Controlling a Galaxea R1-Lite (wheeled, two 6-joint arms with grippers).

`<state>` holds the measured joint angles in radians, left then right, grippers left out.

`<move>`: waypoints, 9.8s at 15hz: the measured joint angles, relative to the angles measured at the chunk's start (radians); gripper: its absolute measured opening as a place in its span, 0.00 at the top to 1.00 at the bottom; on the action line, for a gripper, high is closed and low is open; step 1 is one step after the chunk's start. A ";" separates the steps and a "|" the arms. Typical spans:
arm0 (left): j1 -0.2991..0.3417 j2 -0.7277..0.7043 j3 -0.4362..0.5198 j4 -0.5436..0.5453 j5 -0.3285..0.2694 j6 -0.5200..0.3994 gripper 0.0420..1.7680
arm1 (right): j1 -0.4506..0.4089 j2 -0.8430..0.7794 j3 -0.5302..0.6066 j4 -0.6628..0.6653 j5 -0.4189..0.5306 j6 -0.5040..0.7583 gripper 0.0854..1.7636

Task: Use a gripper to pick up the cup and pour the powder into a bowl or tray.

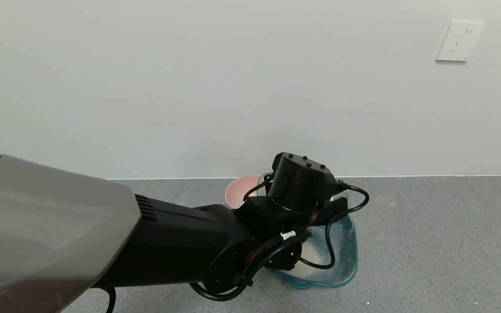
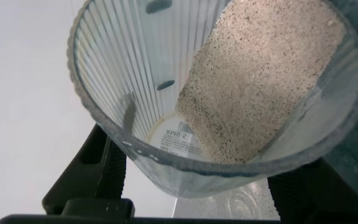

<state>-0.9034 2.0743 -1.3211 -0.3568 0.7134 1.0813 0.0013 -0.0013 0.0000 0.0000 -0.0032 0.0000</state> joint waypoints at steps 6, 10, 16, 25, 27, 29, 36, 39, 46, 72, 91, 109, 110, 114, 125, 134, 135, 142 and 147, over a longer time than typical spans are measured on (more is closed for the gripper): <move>0.055 -0.031 0.066 -0.120 0.000 -0.055 0.29 | 0.000 0.000 0.000 0.000 0.000 0.000 0.03; 0.115 -0.083 0.181 -0.246 0.000 -0.070 0.29 | 0.000 0.000 0.000 0.000 0.000 0.000 0.03; 0.229 -0.161 0.240 -0.277 0.001 -0.137 0.29 | 0.000 0.000 0.000 0.000 0.000 0.000 0.03; 0.412 -0.287 0.447 -0.330 -0.265 -0.272 0.29 | 0.000 0.000 0.000 0.000 0.000 0.000 0.03; 0.469 -0.320 0.486 -0.330 -0.351 -0.328 0.29 | 0.000 0.000 0.000 0.000 0.000 0.000 0.03; 0.534 -0.354 0.530 -0.329 -0.437 -0.390 0.29 | 0.000 0.000 0.000 0.000 0.000 0.000 0.03; 0.741 -0.422 0.648 -0.372 -0.683 -0.701 0.29 | 0.000 0.000 0.000 0.000 0.000 0.000 0.03; 0.800 -0.415 0.699 -0.463 -0.774 -0.821 0.29 | 0.000 0.000 0.000 0.000 0.000 0.000 0.03; 0.832 -0.274 0.754 -0.745 -0.841 -0.986 0.29 | 0.000 0.000 0.000 0.000 0.000 0.000 0.03; 0.814 0.149 0.649 -0.900 -0.855 -1.074 0.29 | 0.000 0.000 0.000 0.000 0.000 0.000 0.03; 0.810 0.184 0.652 -0.901 -0.845 -1.074 0.13 | 0.000 0.000 0.000 0.000 0.000 0.000 0.03; 0.809 -0.715 0.775 -0.076 -0.769 -1.041 0.04 | 0.000 0.000 0.000 0.000 0.000 0.000 0.03; 0.809 -0.809 0.774 0.009 -0.763 -1.029 0.04 | 0.000 0.000 0.000 0.000 0.000 0.000 0.03; 0.810 -1.179 0.749 0.343 -0.720 -1.007 0.04 | 0.000 0.000 0.000 0.000 0.000 0.000 0.03; 0.958 -1.760 0.697 0.735 -0.642 -1.012 0.03 | 0.001 0.000 0.000 0.000 0.000 0.000 0.03; 0.921 -1.901 0.770 0.706 -0.655 -1.056 0.03 | 0.001 0.000 0.000 0.000 0.000 0.000 0.03; 0.917 -1.928 0.807 0.671 -0.655 -1.064 0.03 | 0.001 0.000 0.000 0.000 0.000 0.000 0.03; 0.909 -2.051 1.087 0.420 -0.656 -1.089 0.03 | 0.000 0.000 0.000 0.000 0.000 0.000 0.03; 0.908 -2.070 1.277 0.244 -0.654 -1.111 0.03 | 0.000 0.000 0.000 0.000 0.000 0.000 0.03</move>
<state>0.0043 0.0047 -0.0440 -0.1126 0.0596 -0.0298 0.0013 -0.0013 0.0000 0.0000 -0.0028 0.0000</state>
